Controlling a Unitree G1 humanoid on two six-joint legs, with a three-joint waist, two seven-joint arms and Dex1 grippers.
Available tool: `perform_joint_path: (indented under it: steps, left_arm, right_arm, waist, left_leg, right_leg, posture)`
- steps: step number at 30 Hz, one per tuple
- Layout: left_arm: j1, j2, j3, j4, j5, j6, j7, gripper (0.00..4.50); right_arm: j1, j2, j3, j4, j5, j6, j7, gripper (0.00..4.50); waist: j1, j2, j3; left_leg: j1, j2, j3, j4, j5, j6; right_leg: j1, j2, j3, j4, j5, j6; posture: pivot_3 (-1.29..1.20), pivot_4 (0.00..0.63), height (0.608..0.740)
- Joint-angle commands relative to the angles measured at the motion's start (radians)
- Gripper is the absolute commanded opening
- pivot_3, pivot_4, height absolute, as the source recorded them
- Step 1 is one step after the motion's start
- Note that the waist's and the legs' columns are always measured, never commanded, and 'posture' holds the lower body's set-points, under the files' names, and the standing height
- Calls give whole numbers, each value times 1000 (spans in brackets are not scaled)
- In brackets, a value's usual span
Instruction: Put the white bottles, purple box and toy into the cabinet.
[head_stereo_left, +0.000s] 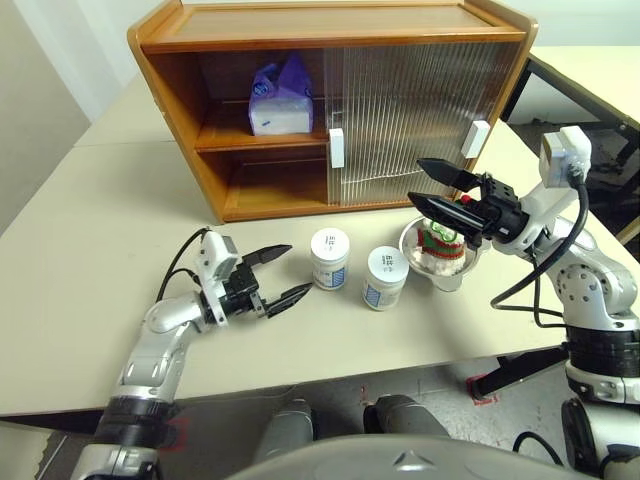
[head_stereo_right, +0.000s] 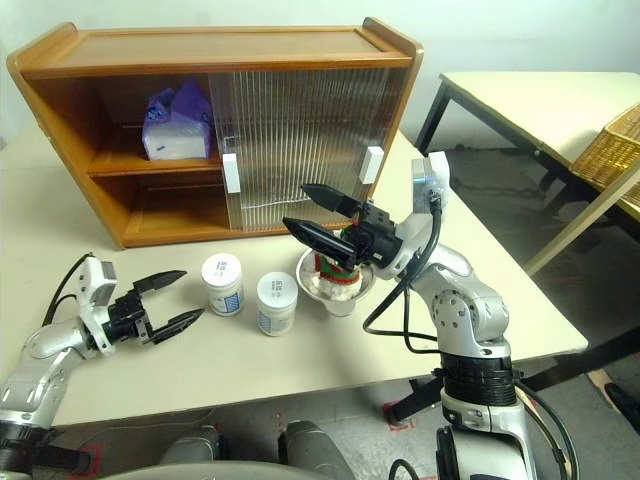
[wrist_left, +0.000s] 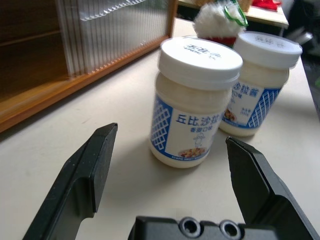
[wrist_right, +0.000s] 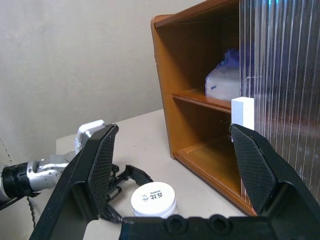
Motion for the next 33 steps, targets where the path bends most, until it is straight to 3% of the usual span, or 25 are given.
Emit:
perform_joint_path:
  steps: [1, 25, 28, 30, 33]
  left_arm:
    - [-50, -32, -25, 64, 27, -33, 9, 4479]
    - [-156, -125, -62, 295, 65, -140, -3, 4479]
    - [-159, -129, -59, 302, 65, -146, -2, 3894]
    - [-159, -131, -56, 303, 64, -148, -2, 3211]
    - [-158, -134, -53, 300, 60, -147, -1, 3057]
  right_arm:
    - [3, -6, -9, -17, 11, 11, -8, 4500]
    - [24, -22, -21, -48, 22, 21, -32, 4500]
    - [27, -22, -22, -47, 22, 19, -33, 4500]
    - [29, -22, -20, -47, 21, 17, -33, 4500]
    - [30, -20, -18, -45, 19, 15, -33, 4500]
  waist:
    - [-1, 0, 0]
    - [-18, 1, 0]
    - [-18, 1, 0]
    - [-19, 1, 0]
    - [-19, 1, 0]
  left_leg:
    - [0, 0, 0, 0, 0, 0]
    - [0, -1, 0, 1, 2, 3]
    - [0, -1, 0, 1, 2, 3]
    - [0, -1, 0, 1, 2, 3]
    - [0, -1, 0, 1, 2, 3]
  right_leg:
    - [0, 0, 0, 0, 0, 0]
    - [0, 0, 2, -2, -1, 11]
    - [0, 0, 2, -2, -1, 11]
    - [0, 0, 2, -2, -1, 11]
    - [0, 0, 2, -2, -1, 12]
  posture:
    - [-113, 33, 740]
    - [-141, 40, 740]
    - [-142, 41, 740]
    - [-141, 41, 740]
    - [-141, 41, 740]
